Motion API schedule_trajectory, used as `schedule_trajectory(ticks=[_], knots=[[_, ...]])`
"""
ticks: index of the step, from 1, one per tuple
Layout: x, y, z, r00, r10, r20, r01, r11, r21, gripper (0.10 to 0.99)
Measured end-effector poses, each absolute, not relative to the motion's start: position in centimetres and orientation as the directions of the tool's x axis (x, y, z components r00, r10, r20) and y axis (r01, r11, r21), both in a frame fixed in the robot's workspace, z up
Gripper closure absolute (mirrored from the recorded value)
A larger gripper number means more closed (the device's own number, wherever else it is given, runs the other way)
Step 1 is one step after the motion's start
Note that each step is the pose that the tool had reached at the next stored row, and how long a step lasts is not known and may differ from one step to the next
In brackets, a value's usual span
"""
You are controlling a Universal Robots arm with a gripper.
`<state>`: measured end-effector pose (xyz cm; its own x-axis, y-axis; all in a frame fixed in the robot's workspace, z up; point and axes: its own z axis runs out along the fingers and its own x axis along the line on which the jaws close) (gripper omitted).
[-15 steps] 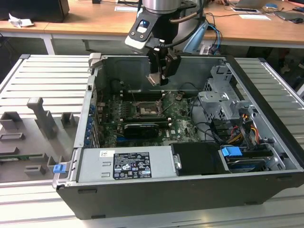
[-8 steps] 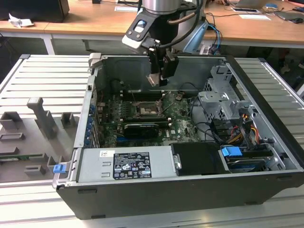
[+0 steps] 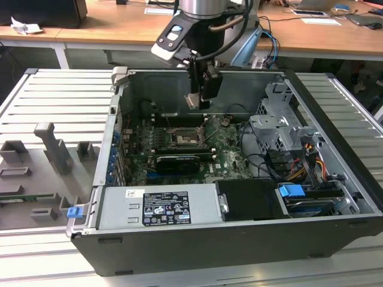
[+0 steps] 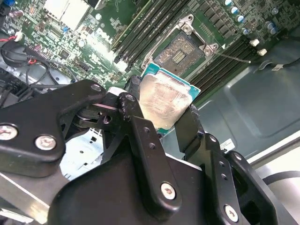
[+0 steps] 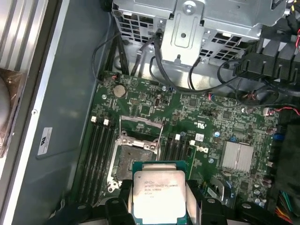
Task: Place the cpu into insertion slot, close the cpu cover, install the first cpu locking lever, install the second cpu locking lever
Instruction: 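Place the cpu into insertion slot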
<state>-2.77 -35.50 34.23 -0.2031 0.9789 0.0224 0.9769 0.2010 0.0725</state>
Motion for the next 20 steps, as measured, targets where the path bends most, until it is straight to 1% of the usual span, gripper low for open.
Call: schedule_trajectory(ticks=[20], knots=[[-2.76,-35.50,33.74,-0.119,0.993,0.024,0.991,0.118,0.060,0.549]])
